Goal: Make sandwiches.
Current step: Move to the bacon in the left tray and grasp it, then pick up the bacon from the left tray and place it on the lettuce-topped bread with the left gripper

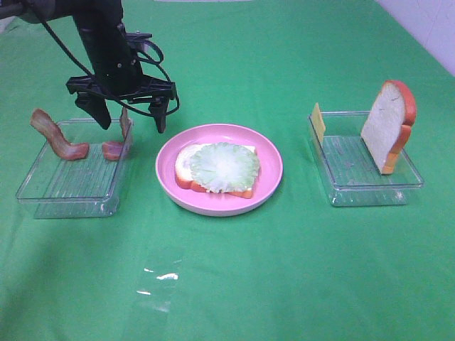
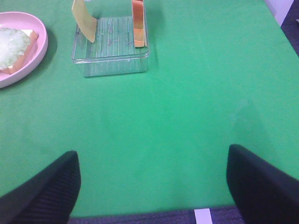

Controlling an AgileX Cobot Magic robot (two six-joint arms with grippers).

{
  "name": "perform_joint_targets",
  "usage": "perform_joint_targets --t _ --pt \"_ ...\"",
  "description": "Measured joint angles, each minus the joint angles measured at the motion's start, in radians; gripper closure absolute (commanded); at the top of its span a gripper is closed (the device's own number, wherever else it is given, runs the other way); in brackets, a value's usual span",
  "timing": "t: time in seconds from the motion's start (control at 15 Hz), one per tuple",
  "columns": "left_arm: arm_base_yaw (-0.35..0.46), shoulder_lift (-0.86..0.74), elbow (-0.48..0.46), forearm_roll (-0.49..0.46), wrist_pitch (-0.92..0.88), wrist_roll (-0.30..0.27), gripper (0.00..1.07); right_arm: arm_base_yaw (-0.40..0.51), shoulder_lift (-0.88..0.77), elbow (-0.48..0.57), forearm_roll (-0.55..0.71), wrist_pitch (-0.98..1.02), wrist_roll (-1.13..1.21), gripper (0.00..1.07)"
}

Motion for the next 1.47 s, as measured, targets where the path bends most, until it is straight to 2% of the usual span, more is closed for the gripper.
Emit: perform_joint_targets --t 0.07,0.13,0.53,0.67,0.8,0.87,0.93,1.47 --pt "0.000 0.000 0.000 0.008 -0.002 -0.013 0.39 0.000 0.000 0.000 0.000 0.000 0.000 0.25" --pt "0.000 0.000 0.000 0.011 -0.003 -0.021 0.40 0.000 0.000 0.000 0.000 0.000 0.000 0.25" --pt "0.000 0.000 0.000 0.011 -0.003 -0.028 0.42 0.000 0.000 0.000 0.000 0.000 0.000 0.25" --pt "0.000 0.000 0.000 0.012 -0.003 -0.047 0.64 0.000 0.000 0.000 0.000 0.000 0.000 0.25" --pt "0.000 0.000 0.000 0.023 -0.003 -0.065 0.95 0.000 0.000 0.000 0.000 0.000 0.000 0.25" --pt "0.000 0.000 0.000 0.023 -0.003 -0.066 1.03 0.000 0.000 0.000 0.000 0.000 0.000 0.25" --pt "0.000 0.000 0.000 0.034 -0.003 -0.068 1.07 0.000 0.000 0.000 0.000 0.000 0.000 0.25" --pt "0.000 -0.049 0.000 0.042 -0.005 -0.068 1.07 0.000 0.000 0.000 0.000 0.000 0.000 0.25"
